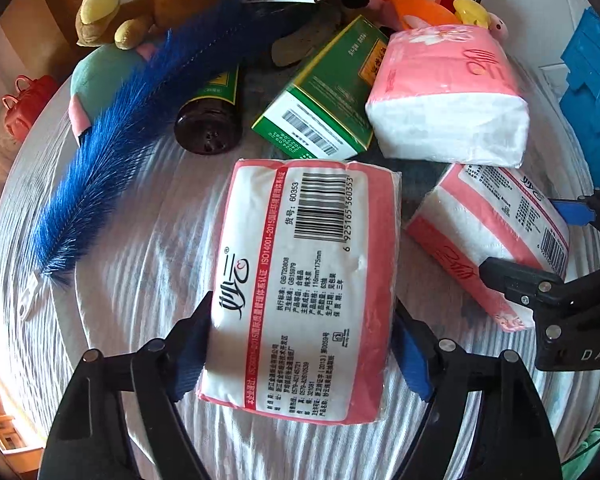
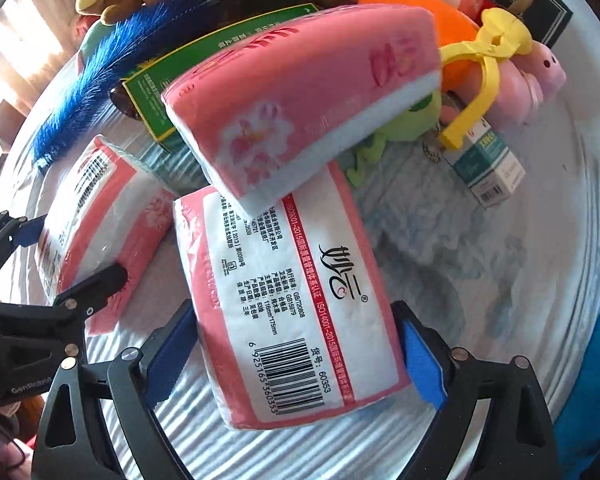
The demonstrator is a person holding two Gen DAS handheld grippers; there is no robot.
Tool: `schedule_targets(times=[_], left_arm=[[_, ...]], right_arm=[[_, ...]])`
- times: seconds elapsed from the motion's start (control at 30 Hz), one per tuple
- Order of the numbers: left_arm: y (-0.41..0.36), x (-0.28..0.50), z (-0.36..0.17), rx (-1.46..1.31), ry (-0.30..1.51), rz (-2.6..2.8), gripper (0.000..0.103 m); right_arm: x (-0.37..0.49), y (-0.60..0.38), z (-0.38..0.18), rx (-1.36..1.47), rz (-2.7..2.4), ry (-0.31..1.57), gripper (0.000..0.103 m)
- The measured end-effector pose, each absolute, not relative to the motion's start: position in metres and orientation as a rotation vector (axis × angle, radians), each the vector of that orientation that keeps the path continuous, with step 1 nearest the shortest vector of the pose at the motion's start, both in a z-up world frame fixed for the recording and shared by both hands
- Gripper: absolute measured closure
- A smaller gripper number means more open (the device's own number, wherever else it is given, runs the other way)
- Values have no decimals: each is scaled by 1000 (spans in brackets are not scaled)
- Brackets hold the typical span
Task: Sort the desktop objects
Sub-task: 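Grasp a pink-and-white tissue pack with the left gripper while the right gripper grasps another, then lift both tissue packs and carry them over the blue crate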
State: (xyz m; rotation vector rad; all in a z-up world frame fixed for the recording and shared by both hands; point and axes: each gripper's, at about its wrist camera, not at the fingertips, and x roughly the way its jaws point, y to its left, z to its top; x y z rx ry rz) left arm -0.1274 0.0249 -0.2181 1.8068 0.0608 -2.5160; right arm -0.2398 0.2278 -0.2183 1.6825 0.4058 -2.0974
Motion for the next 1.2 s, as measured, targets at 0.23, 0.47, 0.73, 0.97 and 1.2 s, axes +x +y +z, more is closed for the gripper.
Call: schedule_targets(times=[0.23,0.47,0.73,0.97,1.2], left_arm=[[31,-91,-191,1754,33,-2588,24],[53,-90,-214,1817,2,-2561,24],[61,-69,-228,1874,-18,-2518,24],[65,-64,-190,1738,-17,-2625,24],[97,-81,-89,1398,-52,-2889,24]], right_arm=[[-201,249,-191,1644,-2161,419,12],[-166,266,-207,1760,-2085,399,8],[-160,268,-222,1794,-2078,433,11],[-140,270,-158,1596,-2238,429,13],[-145,272,-50,1282,-2500,385,13]])
